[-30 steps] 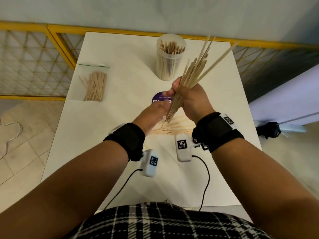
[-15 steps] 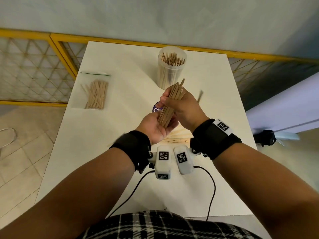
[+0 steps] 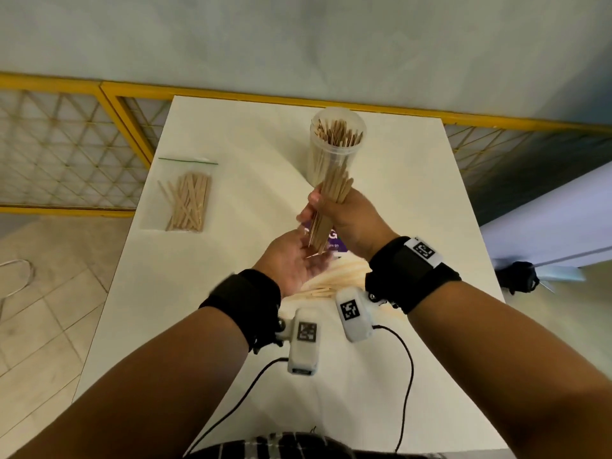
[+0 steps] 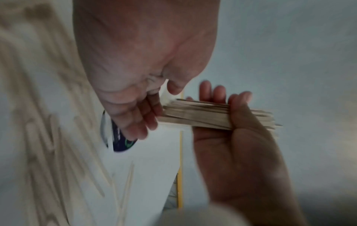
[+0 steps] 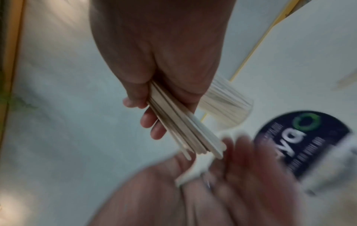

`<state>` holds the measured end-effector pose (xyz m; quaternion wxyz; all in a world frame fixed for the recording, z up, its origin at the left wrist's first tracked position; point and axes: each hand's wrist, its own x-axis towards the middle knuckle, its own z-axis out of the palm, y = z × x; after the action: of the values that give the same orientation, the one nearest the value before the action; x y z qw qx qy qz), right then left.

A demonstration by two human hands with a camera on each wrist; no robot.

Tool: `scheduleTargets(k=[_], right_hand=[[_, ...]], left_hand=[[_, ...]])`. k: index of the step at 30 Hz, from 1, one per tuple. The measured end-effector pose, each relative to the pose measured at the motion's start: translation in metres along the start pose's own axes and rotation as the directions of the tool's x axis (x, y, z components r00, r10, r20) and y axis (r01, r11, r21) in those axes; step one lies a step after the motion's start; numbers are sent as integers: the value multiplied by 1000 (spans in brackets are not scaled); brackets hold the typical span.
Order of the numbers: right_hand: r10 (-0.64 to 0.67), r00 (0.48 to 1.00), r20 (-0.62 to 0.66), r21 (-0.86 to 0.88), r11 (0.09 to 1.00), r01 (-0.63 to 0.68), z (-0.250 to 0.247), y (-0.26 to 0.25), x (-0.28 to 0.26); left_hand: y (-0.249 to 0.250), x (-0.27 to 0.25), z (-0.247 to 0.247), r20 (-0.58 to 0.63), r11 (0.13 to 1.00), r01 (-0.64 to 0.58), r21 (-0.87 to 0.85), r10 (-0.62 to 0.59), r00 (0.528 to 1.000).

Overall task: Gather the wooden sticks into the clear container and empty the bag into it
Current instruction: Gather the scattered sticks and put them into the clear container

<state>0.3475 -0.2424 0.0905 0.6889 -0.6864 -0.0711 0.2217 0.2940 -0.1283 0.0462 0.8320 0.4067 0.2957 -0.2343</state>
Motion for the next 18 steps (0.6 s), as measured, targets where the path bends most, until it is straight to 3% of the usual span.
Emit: scheduleTargets(k=[3, 6, 8, 10, 11, 13, 15, 16, 18], right_hand=[[-188, 966, -177, 18, 981, 194, -23, -35, 42], [-332, 866, -374, 35, 928, 371, -48, -73, 89], [-365, 822, -438, 33, 907, 420, -58, -85, 118], [-341, 830, -441, -3, 926, 378, -60, -80, 142], [-306, 854, -421, -35, 946, 322, -61, -73, 151], [-239, 893, -382, -146, 970, 197, -63, -55, 163], [-231, 899, -372, -310, 944, 115, -68, -45, 167], [-260, 889, -378, -399, 912, 97, -70, -43, 166], [-368, 872, -322, -624, 776, 97, -71, -40, 163]], left_hand=[[7, 12, -23, -105, 961, -94, 261, 125, 987], [13, 19, -45, -142, 918, -157, 363, 221, 965], [14, 23, -54, -143, 903, -171, 394, 245, 959], [15, 28, -58, -138, 840, -208, 501, 314, 939], [15, 29, -61, -94, 746, -242, 620, 377, 922], [11, 33, -69, 19, 480, -263, 837, 455, 890], [5, 36, -80, 48, 363, -235, 902, 456, 889], [0, 35, -85, 68, 313, -225, 923, 442, 894], [-13, 35, -94, 158, 116, -211, 971, 355, 922]])
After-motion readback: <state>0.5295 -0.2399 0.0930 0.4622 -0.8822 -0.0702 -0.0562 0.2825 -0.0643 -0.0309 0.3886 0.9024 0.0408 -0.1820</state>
